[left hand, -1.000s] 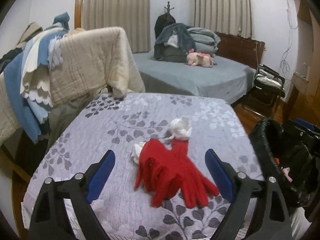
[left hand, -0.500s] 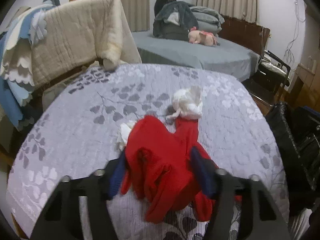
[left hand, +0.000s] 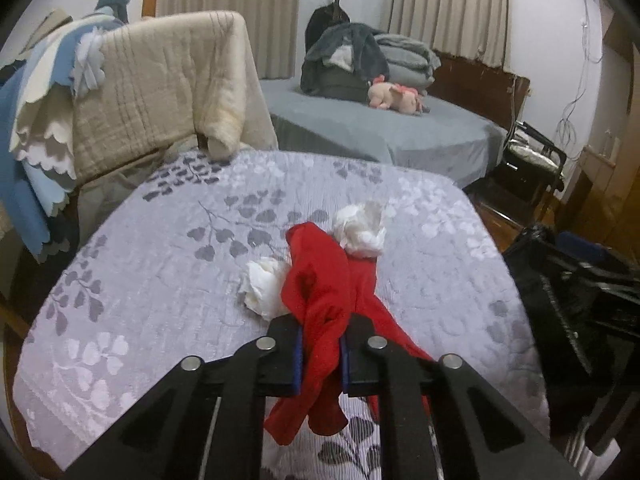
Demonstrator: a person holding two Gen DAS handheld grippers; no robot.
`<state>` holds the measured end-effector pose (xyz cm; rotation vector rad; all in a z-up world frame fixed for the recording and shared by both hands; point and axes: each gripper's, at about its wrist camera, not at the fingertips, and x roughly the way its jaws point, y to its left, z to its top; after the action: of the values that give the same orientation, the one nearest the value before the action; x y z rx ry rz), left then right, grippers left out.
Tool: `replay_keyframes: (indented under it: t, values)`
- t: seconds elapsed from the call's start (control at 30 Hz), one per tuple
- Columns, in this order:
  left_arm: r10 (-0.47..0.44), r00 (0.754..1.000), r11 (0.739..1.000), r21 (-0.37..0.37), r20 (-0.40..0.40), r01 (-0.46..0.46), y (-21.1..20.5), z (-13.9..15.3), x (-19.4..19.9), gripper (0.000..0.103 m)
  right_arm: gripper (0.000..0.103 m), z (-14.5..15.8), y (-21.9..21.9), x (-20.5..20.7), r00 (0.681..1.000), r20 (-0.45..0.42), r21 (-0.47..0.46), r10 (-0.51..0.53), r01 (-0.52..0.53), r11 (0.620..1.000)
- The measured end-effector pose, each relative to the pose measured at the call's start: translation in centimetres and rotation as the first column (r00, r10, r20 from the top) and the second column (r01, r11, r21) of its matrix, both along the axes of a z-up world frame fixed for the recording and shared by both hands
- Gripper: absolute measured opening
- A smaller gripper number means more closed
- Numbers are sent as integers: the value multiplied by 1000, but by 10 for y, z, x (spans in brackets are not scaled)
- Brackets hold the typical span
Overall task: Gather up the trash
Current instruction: 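Grasp the red cloth with the left tool, then grasp the white crumpled tissue with the right tool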
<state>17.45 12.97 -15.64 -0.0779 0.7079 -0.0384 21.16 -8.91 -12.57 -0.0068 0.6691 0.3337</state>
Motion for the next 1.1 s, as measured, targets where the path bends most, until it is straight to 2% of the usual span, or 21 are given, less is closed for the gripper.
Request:
replay_keyframes:
  t: [0.43, 0.77, 1.1]
  values:
    - [110, 993, 994, -8, 52, -110, 44, 23, -31, 13, 97, -3, 41, -3, 997, -6, 10, 72, -72, 997]
    - [217, 976, 976, 20, 36, -218, 87, 6, -33, 13, 97, -12, 98, 7, 990, -14, 14, 144, -144, 990]
    - [260, 965, 965, 22, 16, -261, 121, -12, -31, 13, 94, -31, 162, 17, 977, -40, -17, 207, -208, 978]
